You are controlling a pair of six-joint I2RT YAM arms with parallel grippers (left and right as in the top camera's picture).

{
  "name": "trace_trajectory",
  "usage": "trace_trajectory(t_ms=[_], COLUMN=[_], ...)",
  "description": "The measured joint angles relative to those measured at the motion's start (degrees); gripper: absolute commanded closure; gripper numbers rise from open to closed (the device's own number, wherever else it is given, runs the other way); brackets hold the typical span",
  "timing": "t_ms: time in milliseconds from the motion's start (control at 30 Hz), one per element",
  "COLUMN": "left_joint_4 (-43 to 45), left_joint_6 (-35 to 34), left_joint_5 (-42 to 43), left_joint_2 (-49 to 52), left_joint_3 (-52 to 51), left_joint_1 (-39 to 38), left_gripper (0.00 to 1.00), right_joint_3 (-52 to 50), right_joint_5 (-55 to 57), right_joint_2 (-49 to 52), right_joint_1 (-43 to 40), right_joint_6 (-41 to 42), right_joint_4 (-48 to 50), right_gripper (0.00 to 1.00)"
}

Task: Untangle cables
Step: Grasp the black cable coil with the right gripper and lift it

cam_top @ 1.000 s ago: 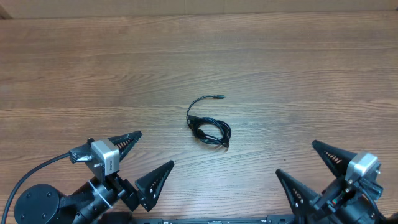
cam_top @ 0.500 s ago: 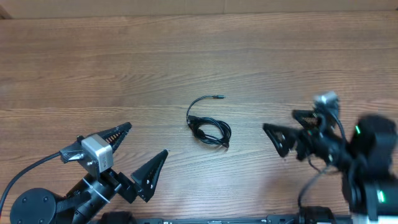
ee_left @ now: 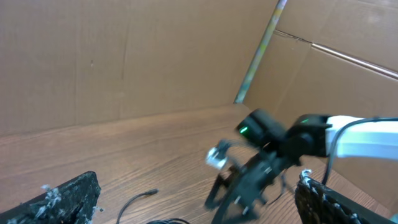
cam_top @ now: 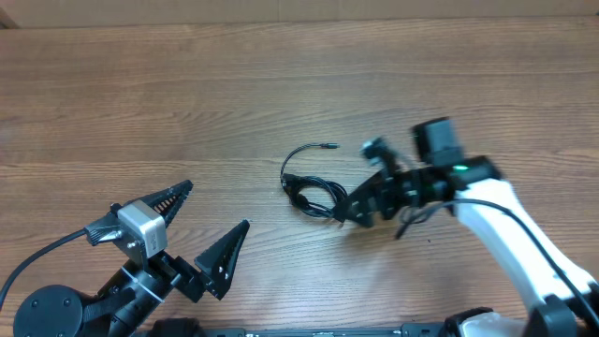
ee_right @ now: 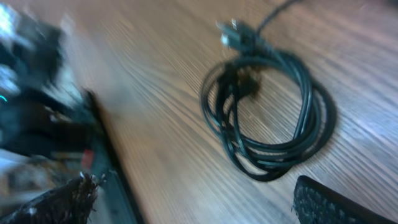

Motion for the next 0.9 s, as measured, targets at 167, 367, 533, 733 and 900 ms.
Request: trace_trajectory(t_ms=[167,367,533,733,900], left_joint_4=[0.1,0.0,0.0,0.0,0.0], left_joint_6=[0.0,0.0,0.0,0.0,0.0], left_joint_5=[-0.2,-0.4,-0.4,-0.5,-0.6], left_joint_2=[0.0,0.0,0.0,0.0,0.0], left_joint_3=[0.0,0.0,0.0,0.0,0.0], left_joint_1=[0.0,0.0,0.0,0.0,0.0], left_gripper=[0.00,0.00,0.00,0.00,0.00], right_joint_3=[0.0,0.0,0.0,0.0,0.0], right_joint_5=[9.3,14.5,17.8,19.1,18.9], right_joint_2=[3.4,3.4,3.4,4.2,8.0], right_joint_1=[9.2,11.4,11.4,11.4,11.4], right_joint_6=[-1.2,-3.3,-3.9,-4.1,-4.2], right_joint_4=[5.9,16.1,18.1,17.6,15.7], right_gripper=[0.00,0.00,0.01,0.02,0.07])
